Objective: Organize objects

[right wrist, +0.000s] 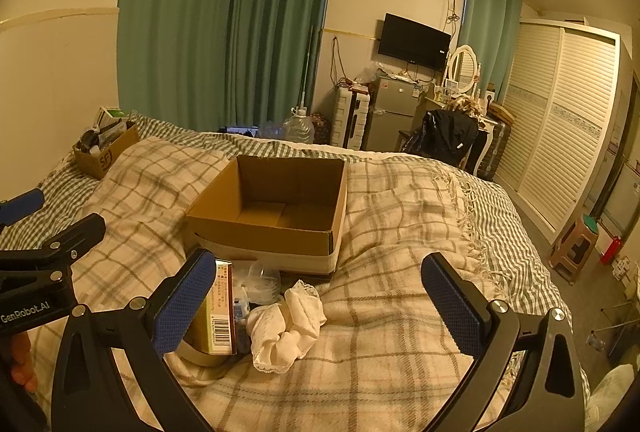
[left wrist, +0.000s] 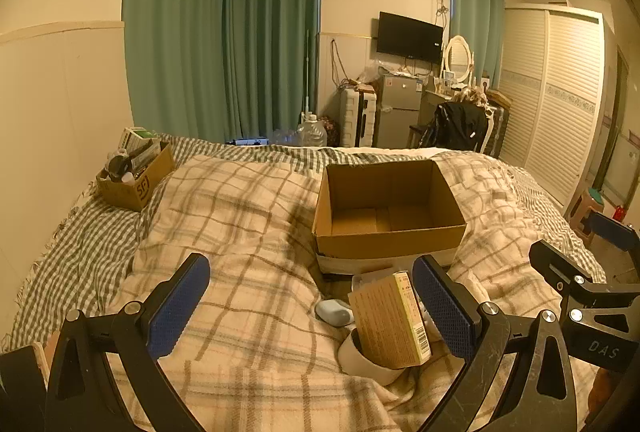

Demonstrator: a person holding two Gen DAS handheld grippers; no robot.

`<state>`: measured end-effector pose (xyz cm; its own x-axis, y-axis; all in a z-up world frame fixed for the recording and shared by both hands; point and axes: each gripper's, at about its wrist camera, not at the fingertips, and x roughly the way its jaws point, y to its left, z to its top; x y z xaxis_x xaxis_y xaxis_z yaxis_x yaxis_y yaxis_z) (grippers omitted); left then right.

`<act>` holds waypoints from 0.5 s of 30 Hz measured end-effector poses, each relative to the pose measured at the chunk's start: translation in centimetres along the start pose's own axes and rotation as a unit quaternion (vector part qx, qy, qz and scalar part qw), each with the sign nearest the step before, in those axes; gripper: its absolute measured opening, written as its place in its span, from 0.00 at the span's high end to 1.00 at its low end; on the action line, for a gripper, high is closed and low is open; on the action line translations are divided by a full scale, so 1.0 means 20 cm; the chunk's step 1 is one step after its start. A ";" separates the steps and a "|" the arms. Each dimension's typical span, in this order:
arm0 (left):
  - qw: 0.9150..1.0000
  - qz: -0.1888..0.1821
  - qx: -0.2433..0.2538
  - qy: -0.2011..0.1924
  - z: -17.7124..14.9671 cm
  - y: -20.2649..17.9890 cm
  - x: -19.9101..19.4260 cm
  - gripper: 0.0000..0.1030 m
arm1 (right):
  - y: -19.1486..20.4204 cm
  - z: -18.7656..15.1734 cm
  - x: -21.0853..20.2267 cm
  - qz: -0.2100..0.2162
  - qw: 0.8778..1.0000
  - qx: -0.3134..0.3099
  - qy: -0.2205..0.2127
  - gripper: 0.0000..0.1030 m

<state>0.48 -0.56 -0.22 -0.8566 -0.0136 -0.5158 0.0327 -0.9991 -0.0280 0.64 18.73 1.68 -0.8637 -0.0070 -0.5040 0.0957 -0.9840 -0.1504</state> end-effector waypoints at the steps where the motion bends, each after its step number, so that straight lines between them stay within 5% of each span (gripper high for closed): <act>1: 1.000 0.000 0.001 0.000 0.00 0.00 0.00 0.00 | 0.00 0.00 0.00 0.000 1.000 0.000 0.000 0.00; 15: 1.000 -0.007 0.001 -0.018 0.00 -0.01 -0.04 0.00 | 0.02 0.01 -0.01 0.004 1.000 -0.005 0.001 0.00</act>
<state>1.15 -0.40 0.26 -0.8751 -0.0020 -0.4839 0.0208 -0.9992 -0.0336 0.83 18.39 1.86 -0.8621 -0.0146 -0.5066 0.1078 -0.9820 -0.1551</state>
